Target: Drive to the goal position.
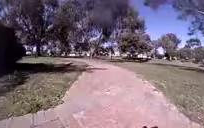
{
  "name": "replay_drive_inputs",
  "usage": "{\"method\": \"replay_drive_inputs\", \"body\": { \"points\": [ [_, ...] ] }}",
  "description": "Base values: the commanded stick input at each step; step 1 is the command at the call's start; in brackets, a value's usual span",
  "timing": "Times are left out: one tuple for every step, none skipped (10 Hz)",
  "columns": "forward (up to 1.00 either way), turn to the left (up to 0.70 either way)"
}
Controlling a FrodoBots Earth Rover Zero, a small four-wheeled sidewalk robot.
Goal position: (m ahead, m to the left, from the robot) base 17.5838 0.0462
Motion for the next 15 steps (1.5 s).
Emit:
{"method": "replay_drive_inputs", "body": {
  "points": [
    [0.70,0.00],
    [0.70,0.00],
    [0.70,0.00],
    [0.70,0.00],
    [0.70,0.00],
    [0.70,0.00],
    [0.70,0.00],
    [0.70,0.00],
    [0.70,0.00],
    [0.70,0.00],
    [0.70,0.15],
    [0.70,0.25],
    [0.70,0.34],
    [0.70,0.29],
    [0.70,0.22]
  ]
}}
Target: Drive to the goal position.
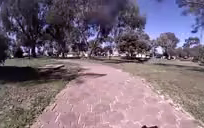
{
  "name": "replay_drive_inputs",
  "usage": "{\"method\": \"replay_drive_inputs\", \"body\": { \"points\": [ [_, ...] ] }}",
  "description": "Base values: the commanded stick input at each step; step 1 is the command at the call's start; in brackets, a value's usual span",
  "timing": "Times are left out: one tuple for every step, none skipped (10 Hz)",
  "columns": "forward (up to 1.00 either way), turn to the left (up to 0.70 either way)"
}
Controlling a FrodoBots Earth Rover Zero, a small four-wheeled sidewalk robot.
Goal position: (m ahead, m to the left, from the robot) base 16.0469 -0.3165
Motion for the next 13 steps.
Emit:
{"method": "replay_drive_inputs", "body": {
  "points": [
    [0.70,0.00],
    [0.70,0.00],
    [0.70,0.00],
    [0.70,0.00],
    [0.70,0.00],
    [0.70,0.00],
    [0.70,0.00],
    [0.70,0.00],
    [0.70,0.00],
    [0.70,0.00],
    [0.70,0.00],
    [0.70,0.00],
    [0.70,0.00]
  ]
}}
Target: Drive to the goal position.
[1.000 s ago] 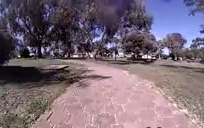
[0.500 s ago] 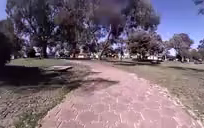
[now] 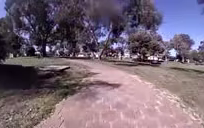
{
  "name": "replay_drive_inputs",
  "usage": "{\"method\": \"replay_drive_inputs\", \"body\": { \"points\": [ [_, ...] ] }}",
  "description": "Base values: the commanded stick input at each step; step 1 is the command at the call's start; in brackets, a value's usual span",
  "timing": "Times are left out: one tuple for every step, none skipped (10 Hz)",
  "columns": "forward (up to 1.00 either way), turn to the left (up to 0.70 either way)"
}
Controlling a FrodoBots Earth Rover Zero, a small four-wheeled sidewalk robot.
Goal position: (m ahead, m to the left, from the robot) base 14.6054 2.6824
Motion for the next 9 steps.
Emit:
{"method": "replay_drive_inputs", "body": {
  "points": [
    [0.70,0.00],
    [0.70,0.00],
    [0.70,0.00],
    [0.70,0.00],
    [0.70,0.00],
    [0.70,0.00],
    [0.70,0.00],
    [0.70,0.00],
    [0.70,0.00]
  ]
}}
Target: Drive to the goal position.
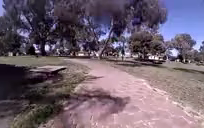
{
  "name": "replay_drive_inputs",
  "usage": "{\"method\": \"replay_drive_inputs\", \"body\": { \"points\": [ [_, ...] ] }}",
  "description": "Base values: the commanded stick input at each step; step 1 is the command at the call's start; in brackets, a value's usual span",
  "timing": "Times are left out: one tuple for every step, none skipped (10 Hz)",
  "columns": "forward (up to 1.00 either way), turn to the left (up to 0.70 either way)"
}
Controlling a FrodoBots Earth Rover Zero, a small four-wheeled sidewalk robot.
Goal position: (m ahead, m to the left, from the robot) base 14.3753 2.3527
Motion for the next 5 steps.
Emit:
{"method": "replay_drive_inputs", "body": {
  "points": [
    [0.70,0.00],
    [0.70,0.00],
    [0.70,0.00],
    [0.70,0.00],
    [0.70,0.00]
  ]
}}
